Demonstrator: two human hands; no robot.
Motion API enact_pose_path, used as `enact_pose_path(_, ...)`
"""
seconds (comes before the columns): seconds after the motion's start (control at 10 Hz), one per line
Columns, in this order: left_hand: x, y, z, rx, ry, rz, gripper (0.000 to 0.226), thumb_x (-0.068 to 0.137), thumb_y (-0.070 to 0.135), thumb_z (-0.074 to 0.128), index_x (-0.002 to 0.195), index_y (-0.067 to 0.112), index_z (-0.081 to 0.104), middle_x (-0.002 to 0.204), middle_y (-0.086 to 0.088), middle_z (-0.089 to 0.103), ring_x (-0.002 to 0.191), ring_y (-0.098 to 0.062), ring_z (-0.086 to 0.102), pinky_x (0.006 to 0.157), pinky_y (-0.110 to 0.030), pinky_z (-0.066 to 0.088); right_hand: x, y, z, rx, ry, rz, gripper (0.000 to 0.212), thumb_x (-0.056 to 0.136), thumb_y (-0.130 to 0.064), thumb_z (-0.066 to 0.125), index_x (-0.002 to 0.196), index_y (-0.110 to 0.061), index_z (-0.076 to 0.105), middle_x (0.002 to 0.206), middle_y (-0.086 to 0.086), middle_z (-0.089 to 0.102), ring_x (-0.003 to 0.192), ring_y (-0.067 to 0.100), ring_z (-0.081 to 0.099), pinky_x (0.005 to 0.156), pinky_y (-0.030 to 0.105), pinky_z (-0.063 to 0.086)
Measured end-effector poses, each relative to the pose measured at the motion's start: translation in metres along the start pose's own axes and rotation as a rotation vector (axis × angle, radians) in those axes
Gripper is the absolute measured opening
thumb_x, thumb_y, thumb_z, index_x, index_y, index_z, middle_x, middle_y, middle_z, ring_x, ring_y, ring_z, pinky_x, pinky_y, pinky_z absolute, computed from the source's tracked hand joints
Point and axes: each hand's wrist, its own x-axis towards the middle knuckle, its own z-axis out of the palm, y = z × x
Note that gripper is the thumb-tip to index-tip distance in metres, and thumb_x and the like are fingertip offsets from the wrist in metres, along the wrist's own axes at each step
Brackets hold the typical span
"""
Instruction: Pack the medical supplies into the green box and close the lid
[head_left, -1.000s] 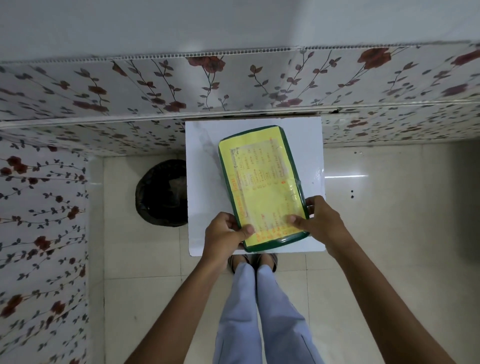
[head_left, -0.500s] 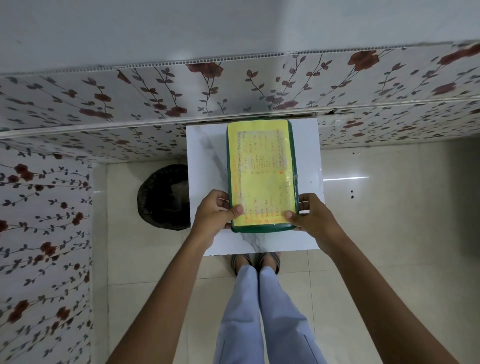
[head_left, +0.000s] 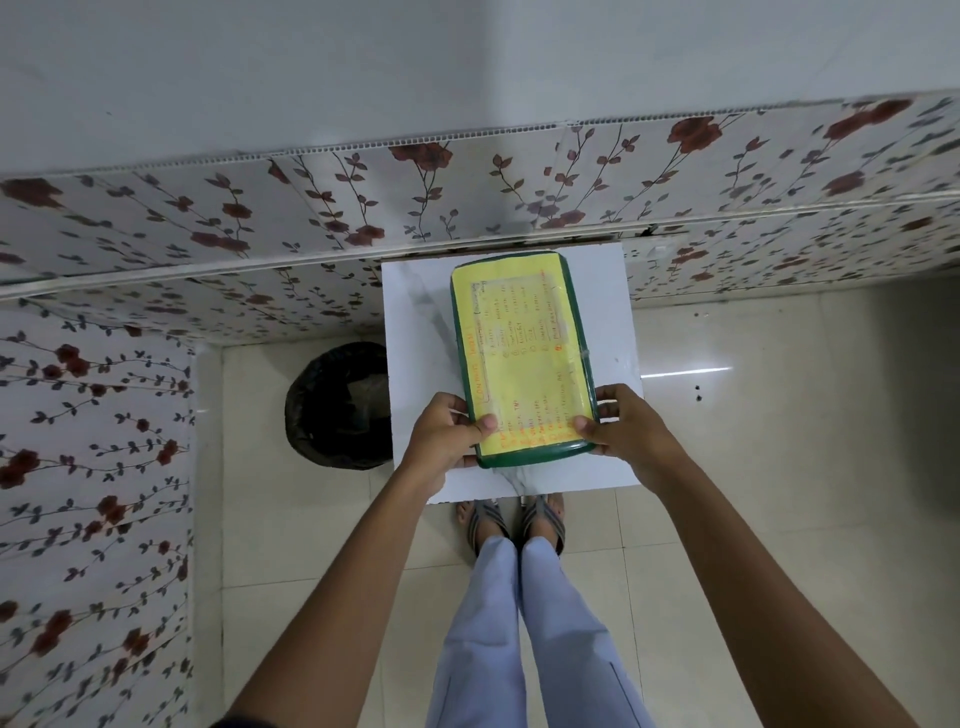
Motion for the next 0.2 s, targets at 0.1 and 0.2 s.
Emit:
enact_pose_path(0.1,-0.009,0.005,-0.001,0.088,0.012,0.018,0.029,0.083,0.016,0.066,0.102,0.011,0.045,0.099,-0.006,0.057,0.095,-0.025,0.059,0.067,-0.036,0.054,-0.005,-0.008,-0.005,-0.037,-0.067,0.060,0.049,0.081,-0.009,0.068,0.123,-0.005,0.043,0.117,0.013,0.057,0.105,0.029,0.058,0.092,0.045,0.052)
enact_pose_path(0.2,-0.025,0.013,-0.006,0.166,0.155,0.097,0.033,0.085,0.022,0.062,0.113,0.012,0.047,0.110,-0.008,0.055,0.100,-0.024,0.056,0.078,-0.038,0.053,-0.020,-0.020,-0.010,-0.176,-0.041,0.067,0.066,0.080,-0.019,0.070,0.134,-0.007,0.036,0.136,0.013,0.049,0.116,0.030,0.052,0.093,0.042,0.048)
